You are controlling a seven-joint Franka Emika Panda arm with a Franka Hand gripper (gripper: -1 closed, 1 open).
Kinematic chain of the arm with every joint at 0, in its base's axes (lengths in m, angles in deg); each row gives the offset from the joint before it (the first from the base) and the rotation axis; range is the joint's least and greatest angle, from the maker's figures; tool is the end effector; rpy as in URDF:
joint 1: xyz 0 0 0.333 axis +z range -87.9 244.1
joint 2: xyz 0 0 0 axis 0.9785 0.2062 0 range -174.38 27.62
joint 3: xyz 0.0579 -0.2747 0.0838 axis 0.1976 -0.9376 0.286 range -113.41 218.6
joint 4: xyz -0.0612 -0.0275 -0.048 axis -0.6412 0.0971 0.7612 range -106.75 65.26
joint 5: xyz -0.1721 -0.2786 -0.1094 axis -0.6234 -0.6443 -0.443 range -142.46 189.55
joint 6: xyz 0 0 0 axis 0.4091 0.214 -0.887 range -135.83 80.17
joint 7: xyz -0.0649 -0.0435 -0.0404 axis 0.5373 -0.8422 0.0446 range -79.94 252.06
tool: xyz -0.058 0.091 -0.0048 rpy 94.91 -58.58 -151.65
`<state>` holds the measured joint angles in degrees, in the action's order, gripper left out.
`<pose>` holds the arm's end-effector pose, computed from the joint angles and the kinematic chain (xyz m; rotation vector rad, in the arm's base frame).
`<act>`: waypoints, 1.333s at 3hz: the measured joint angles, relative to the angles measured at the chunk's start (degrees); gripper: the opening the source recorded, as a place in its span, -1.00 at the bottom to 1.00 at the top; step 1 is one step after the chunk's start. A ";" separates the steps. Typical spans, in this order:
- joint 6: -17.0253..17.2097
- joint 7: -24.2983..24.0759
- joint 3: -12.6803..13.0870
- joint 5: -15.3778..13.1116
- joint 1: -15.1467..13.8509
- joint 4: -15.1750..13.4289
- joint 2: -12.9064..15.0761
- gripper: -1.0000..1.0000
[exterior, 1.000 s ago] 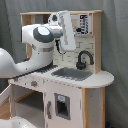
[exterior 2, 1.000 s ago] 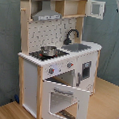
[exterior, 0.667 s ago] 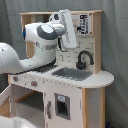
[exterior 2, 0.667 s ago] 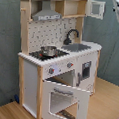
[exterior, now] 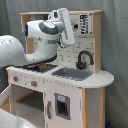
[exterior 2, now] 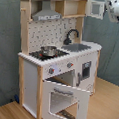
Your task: Play with the kitchen
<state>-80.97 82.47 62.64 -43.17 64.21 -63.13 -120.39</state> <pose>0.3112 0.0548 0.7202 1.5908 0.6504 1.1264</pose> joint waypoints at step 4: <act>6.43 -11.47 18.80 0.11 -0.16 3.84 0.18 -1.00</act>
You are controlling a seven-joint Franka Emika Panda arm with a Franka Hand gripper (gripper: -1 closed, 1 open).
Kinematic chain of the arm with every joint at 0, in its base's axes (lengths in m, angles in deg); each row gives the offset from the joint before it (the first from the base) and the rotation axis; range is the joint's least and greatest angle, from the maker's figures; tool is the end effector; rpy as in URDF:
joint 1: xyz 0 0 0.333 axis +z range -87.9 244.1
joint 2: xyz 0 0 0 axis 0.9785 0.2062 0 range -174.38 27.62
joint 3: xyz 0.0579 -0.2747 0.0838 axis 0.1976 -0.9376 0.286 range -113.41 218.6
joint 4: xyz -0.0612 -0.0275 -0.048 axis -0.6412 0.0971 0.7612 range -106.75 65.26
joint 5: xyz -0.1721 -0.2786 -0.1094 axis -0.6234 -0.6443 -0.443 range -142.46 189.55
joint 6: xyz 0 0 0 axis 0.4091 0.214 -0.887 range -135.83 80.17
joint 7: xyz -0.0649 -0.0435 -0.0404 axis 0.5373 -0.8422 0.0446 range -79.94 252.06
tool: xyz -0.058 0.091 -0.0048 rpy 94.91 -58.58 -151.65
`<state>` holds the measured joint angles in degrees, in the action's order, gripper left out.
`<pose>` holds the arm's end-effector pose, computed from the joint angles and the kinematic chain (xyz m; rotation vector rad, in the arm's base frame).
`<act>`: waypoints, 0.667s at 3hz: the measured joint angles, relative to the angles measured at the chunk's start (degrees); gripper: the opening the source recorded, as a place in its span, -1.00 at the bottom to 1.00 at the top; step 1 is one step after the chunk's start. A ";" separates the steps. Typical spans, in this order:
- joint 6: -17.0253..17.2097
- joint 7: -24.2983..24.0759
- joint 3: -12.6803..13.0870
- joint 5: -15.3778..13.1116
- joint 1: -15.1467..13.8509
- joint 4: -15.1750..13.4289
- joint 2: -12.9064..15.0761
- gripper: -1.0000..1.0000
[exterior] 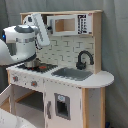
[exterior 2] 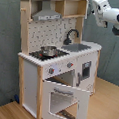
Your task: Play with the kitchen
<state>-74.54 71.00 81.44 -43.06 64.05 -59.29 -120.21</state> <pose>0.3011 0.2039 0.6992 1.4956 0.7378 1.2467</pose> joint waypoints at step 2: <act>4.68 -0.06 4.96 -0.01 -0.68 7.23 6.32 -1.00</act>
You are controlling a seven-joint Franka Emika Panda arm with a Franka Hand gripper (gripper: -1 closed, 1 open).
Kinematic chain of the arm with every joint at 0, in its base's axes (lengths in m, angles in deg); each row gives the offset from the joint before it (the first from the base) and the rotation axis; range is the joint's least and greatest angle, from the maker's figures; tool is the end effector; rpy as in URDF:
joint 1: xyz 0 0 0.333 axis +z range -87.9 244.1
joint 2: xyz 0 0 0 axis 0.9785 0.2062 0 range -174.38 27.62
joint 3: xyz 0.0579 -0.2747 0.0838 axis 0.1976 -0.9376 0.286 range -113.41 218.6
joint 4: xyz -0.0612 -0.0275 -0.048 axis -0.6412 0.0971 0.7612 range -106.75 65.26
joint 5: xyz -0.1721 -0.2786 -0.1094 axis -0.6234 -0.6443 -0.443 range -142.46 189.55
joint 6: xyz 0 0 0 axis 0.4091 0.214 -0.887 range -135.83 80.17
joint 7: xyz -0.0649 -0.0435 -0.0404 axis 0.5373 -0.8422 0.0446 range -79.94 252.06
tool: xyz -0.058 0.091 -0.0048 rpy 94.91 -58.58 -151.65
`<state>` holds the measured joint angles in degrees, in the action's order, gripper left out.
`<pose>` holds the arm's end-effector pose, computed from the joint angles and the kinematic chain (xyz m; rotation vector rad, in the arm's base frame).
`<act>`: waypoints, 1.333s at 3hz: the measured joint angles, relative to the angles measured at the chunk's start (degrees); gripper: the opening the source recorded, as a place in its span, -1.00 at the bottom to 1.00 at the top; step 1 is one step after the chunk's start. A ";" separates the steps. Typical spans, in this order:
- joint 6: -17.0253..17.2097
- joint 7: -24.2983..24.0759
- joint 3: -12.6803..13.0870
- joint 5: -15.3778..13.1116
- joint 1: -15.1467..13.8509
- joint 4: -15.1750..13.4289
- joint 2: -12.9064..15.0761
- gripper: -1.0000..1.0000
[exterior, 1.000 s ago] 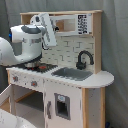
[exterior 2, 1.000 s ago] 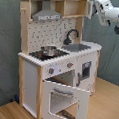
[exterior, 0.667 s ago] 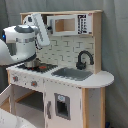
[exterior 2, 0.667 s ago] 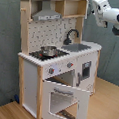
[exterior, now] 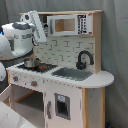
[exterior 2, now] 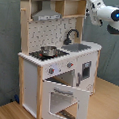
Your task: Play with the kitchen
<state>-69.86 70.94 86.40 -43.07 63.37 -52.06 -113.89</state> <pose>0.3200 0.2385 0.7091 1.4950 0.7591 1.2483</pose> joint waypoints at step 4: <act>13.92 -3.36 3.06 -0.01 -4.79 4.46 2.45 -1.00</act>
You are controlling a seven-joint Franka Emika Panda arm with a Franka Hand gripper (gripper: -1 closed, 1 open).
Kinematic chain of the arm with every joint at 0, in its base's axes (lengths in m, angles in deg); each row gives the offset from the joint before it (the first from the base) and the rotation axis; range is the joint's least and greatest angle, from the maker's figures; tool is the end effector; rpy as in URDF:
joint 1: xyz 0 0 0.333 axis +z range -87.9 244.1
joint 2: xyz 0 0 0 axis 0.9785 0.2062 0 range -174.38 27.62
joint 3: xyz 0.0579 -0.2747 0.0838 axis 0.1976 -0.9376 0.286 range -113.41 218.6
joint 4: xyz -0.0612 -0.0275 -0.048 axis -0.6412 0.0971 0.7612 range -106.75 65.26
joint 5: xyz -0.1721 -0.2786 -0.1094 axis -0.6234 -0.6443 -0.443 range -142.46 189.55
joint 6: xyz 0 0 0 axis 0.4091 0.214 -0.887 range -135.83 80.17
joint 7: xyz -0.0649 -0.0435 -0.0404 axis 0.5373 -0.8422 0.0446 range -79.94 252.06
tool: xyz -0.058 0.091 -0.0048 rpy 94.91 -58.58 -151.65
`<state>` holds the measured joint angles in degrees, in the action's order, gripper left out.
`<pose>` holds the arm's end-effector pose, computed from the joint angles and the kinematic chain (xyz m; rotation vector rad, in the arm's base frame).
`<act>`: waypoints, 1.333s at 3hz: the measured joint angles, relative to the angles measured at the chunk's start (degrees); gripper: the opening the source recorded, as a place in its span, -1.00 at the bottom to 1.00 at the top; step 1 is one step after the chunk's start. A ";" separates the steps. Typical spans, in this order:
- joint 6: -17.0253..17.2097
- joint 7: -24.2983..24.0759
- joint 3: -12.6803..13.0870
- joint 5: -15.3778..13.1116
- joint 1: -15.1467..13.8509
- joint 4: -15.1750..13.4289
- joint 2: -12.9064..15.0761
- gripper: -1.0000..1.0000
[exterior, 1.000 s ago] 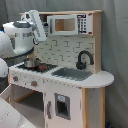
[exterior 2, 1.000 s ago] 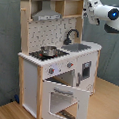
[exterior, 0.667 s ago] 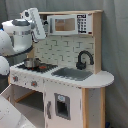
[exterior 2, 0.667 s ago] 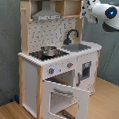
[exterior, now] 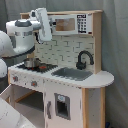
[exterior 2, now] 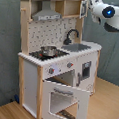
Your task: Play with the kitchen
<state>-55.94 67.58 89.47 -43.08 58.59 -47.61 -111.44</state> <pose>0.3454 0.2105 0.7203 1.5650 0.4944 1.1105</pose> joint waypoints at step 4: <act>0.10 1.99 10.51 -1.46 -10.15 10.00 12.13 -1.00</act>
<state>-55.84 69.57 99.98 -44.53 48.44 -37.60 -99.32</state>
